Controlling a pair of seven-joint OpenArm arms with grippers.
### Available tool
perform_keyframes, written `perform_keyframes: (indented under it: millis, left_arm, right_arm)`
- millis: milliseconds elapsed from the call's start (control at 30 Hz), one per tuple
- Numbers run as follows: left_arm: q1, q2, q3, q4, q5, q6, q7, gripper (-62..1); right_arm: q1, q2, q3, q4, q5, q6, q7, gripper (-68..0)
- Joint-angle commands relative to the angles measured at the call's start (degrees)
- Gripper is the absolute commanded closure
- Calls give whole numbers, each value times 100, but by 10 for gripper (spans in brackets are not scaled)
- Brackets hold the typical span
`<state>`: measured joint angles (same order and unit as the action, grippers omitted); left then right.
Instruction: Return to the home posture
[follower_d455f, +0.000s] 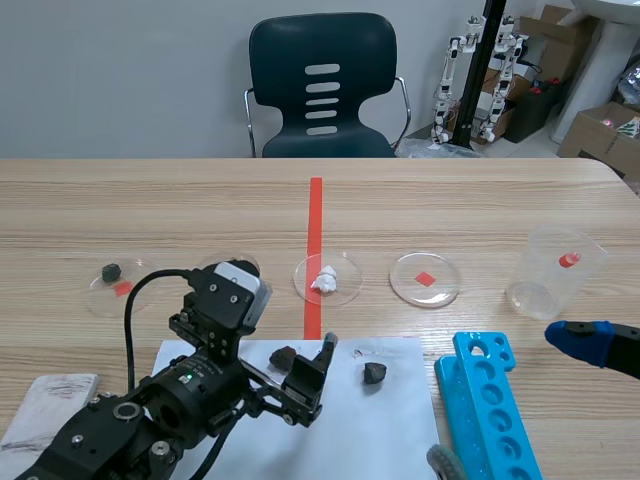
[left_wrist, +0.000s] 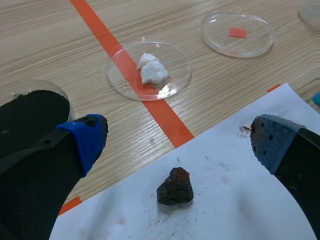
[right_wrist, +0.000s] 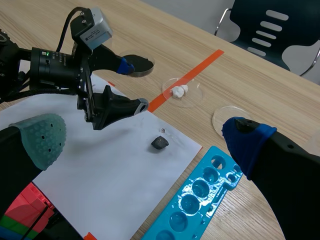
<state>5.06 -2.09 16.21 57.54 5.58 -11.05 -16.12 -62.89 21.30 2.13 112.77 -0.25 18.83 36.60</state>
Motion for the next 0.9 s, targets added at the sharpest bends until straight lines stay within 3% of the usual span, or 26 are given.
perform_keyframes:
  millis: [0, 167, 433, 600, 867]
  left_arm:
    - [-31, -74, -4, 160, -50, -83, -79, -623]
    - [203, -400, -22, 549, -299, -142, -79, -623]
    - [1152, -1187, -33, 2041, -369, -162, -79, -623]
    - [1915, -1633, -343, 2791, -673, -162, -109, -623]
    - [3147, -2131, -914, 3504, -710, -188, -706, -623]
  right_arm:
    - [-9, -2, 11, 63, 46, -17, 90, -679]
    - [-9, -2, 11, 63, 46, -17, 90, -679]
    - [-9, -2, 11, 63, 46, -17, 90, -679]
    - [-9, -2, 11, 63, 46, -17, 90, -679]
    - [-9, -2, 11, 63, 46, -17, 90, -679]
